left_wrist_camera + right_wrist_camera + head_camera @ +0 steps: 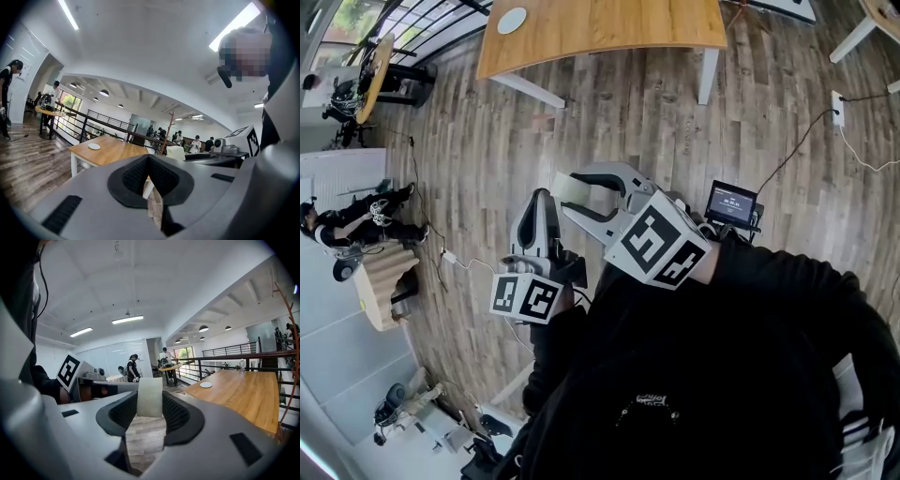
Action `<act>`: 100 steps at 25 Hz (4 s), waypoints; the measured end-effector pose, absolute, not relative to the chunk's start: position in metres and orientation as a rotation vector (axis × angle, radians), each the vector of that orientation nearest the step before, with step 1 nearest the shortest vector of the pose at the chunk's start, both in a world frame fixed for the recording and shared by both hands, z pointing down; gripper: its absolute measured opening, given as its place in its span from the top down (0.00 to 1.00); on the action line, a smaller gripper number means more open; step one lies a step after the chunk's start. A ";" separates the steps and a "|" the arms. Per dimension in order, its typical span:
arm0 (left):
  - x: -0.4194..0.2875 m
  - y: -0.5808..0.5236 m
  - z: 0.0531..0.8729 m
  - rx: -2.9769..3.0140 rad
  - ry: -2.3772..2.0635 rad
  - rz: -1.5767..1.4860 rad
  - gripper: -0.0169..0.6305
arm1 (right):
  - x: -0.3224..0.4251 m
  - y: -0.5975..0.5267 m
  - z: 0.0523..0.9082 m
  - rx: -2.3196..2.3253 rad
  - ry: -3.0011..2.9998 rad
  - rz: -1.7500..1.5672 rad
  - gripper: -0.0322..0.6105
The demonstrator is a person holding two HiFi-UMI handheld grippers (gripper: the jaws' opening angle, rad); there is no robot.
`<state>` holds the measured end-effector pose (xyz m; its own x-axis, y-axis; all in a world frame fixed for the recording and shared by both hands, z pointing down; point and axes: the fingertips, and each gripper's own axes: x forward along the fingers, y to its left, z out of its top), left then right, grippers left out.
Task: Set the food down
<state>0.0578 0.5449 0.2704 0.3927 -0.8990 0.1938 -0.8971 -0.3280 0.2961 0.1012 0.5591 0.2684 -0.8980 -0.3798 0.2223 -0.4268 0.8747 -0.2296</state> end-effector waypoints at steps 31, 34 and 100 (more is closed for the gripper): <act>-0.075 0.341 0.284 2.504 -1.207 0.122 0.98 | -0.047 0.378 0.280 0.935 -2.681 0.395 0.68; -0.078 0.327 0.288 2.505 -1.172 0.109 0.98 | -0.061 0.368 0.287 0.948 -2.666 0.408 0.68; -0.070 -0.019 0.277 2.441 -1.307 0.042 0.98 | -0.029 0.006 0.269 0.867 -2.768 0.361 0.68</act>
